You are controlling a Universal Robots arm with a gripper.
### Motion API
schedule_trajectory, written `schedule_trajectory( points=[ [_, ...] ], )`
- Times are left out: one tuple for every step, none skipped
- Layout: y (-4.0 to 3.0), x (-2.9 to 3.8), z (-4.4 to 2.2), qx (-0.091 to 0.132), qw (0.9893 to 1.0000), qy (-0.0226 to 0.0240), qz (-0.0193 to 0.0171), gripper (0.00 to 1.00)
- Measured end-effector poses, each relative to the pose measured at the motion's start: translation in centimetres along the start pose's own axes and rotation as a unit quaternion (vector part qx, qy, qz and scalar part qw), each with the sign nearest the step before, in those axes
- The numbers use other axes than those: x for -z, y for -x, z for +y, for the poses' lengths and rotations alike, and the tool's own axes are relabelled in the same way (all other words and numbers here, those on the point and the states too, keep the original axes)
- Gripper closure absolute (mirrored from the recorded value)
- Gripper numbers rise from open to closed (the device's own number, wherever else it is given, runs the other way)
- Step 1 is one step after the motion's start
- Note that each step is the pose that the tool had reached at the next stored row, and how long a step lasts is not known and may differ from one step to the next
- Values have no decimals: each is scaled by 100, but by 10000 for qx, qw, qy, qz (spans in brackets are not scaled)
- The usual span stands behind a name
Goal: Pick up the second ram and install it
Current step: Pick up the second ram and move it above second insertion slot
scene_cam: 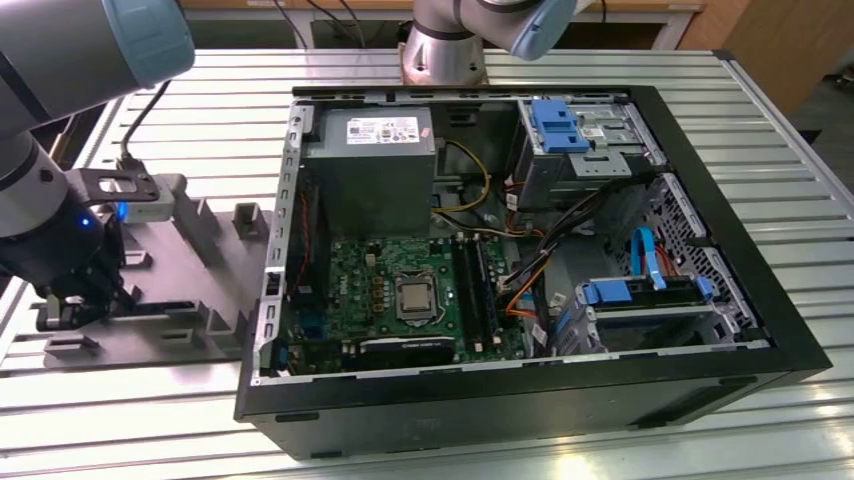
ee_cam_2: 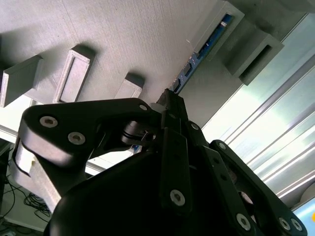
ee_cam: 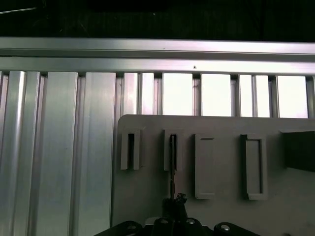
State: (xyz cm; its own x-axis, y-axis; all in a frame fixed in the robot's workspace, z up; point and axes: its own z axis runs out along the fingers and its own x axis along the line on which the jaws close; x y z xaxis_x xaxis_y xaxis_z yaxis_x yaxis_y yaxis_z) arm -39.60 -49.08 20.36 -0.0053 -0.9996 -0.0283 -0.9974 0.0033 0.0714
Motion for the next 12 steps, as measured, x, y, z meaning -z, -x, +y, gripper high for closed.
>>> schedule_trajectory(
  points=[
    [0, 1, 0, 0, 10000, 0, 0, 88],
    [0, 3, 0, 0, 10000, 0, 0, 88],
    [0, 4, 1, 0, 10000, 0, 0, 88],
    [0, 5, 1, 0, 10000, 0, 0, 88],
    [0, 7, 1, 0, 10000, 0, 0, 88],
    [0, 8, 1, 0, 10000, 0, 0, 88],
    [0, 9, 1, 0, 10000, 0, 0, 88],
    [0, 11, 1, 0, 10000, 0, 0, 88],
    [1, 11, 1, 0, 10000, 0, 0, 88],
    [0, 14, 1, 0, 10000, 0, 0, 88],
    [0, 22, 2, 0, 10000, 2, 2, 88],
    [0, 30, 3, 0, 10000, 2, 1, 88]
  ],
)
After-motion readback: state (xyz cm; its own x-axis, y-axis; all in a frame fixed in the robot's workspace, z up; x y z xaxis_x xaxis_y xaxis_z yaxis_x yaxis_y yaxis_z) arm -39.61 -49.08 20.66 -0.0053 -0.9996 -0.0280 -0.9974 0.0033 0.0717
